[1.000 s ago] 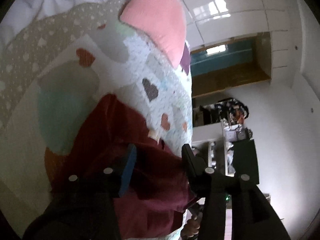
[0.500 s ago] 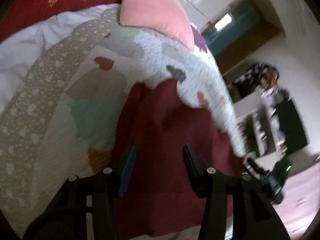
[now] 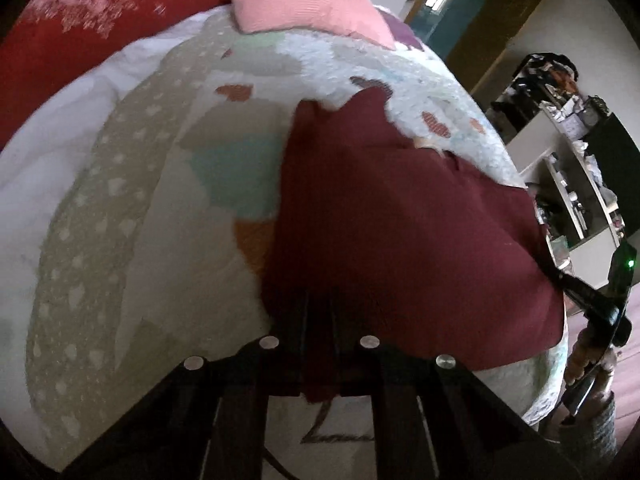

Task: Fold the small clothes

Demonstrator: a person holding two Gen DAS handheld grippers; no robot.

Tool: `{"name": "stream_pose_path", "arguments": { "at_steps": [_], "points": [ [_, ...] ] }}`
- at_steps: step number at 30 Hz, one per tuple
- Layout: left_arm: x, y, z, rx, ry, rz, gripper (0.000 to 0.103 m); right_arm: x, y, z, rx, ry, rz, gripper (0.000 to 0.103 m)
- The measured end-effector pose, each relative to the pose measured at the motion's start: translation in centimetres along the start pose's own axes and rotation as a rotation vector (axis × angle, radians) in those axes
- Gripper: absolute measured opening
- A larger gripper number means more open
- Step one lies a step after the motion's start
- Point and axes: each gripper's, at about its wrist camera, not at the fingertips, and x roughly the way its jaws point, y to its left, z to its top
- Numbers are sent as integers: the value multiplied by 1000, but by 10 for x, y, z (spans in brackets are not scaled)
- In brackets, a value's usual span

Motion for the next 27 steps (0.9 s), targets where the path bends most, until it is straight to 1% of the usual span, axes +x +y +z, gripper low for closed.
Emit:
{"name": "stream_pose_path", "arguments": {
  "at_steps": [3,5,9,10,11,12,13,14,16,18,19,20,21,22,23,24,25,26,27],
  "points": [
    [-2,9,-9,-58,5,-31,9,2,-11,-15,24,40,9,9],
    [-11,13,-17,-93,-15,-52,9,-3,-13,-19,30,24,21,10],
    [-32,16,-38,-119,-49,-47,9,-35,-19,-24,106,-35,67,26],
    [-39,16,-45,-130,-61,-53,11,-43,-20,-27,105,-48,66,38],
    [-45,16,-54,-141,-77,-62,16,-53,-21,-31,98,-64,61,54],
    [-50,15,-59,-150,-89,-71,19,-59,-22,-35,95,-75,59,62],
    [-57,15,-70,-169,-110,-89,24,-64,-24,-41,96,-85,61,75],
    [-61,14,-77,-184,-121,-102,27,-67,-26,-47,99,-92,63,78],
    [-67,12,-92,-217,-135,-131,27,-63,-30,-60,120,-75,75,78],
    [-70,10,-103,-237,-136,-151,27,-47,-31,-70,166,-24,104,78],
    [-72,8,-107,-241,-136,-154,28,-40,-29,-72,183,-14,124,78],
    [-74,6,-110,-241,-136,-152,28,-34,-27,-73,197,-13,140,75],
    [-77,5,-113,-237,-138,-148,28,-30,-25,-72,205,-15,148,65],
    [-80,4,-116,-232,-143,-140,28,-25,-23,-70,210,-5,177,32],
    [-83,4,-118,-230,-152,-134,28,-22,-22,-68,218,18,210,25],
    [-88,6,-120,-229,-167,-126,29,-23,-23,-66,249,25,230,23],
    [-90,7,-120,-230,-176,-122,32,-27,-23,-65,242,26,220,21],
    [-91,9,-120,-237,-186,-119,34,-33,-22,-64,216,21,193,20],
    [-91,13,-119,-247,-189,-119,34,-37,-21,-65,195,14,168,20]
  ]
}}
